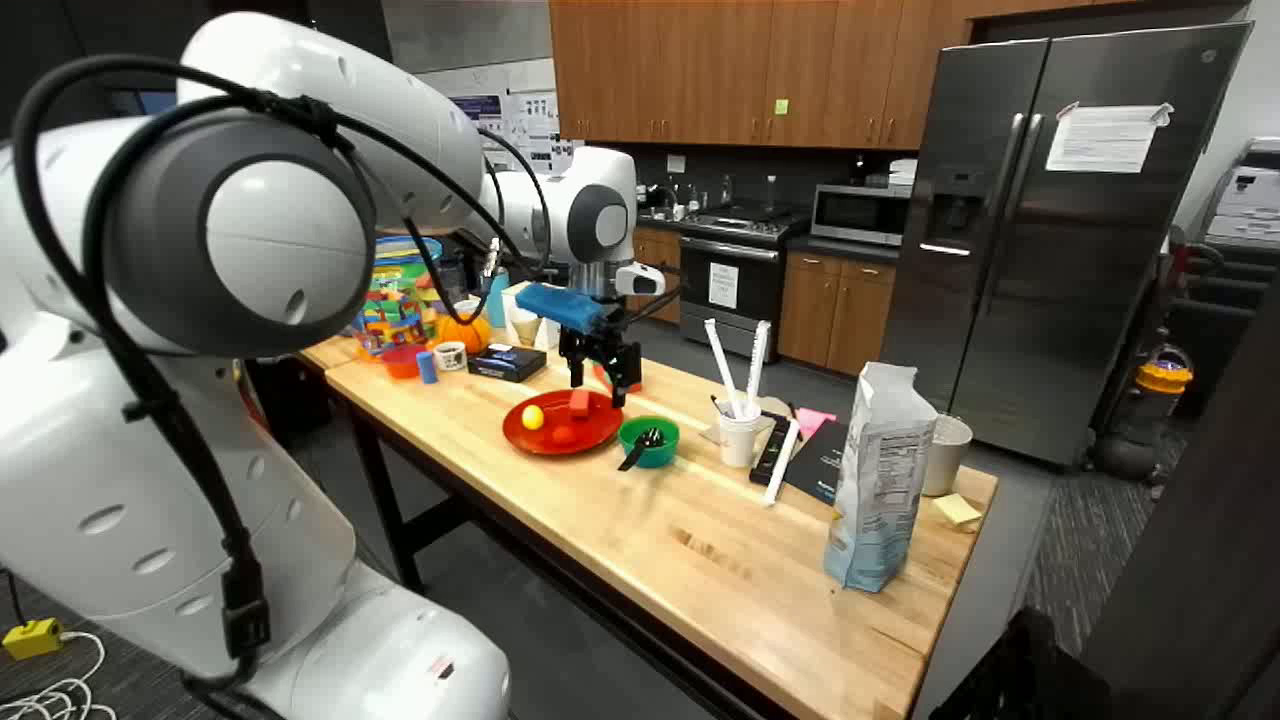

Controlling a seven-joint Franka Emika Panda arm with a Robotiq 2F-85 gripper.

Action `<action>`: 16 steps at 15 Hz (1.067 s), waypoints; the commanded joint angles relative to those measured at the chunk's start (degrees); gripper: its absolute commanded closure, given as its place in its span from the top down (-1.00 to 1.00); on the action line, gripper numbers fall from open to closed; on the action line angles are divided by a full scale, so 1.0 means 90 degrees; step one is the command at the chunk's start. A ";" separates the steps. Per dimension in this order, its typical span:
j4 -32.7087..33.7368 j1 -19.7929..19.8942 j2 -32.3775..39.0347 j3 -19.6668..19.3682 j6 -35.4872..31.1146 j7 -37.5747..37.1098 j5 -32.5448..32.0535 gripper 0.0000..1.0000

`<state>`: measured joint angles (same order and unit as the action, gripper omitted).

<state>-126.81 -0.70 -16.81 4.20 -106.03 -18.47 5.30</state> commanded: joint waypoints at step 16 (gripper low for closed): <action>-0.0005 -0.0016 -0.0008 0.0004 -0.0030 0.0377 -0.0229 1.00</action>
<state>-126.80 -0.71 -16.80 4.23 -106.06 -18.26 5.16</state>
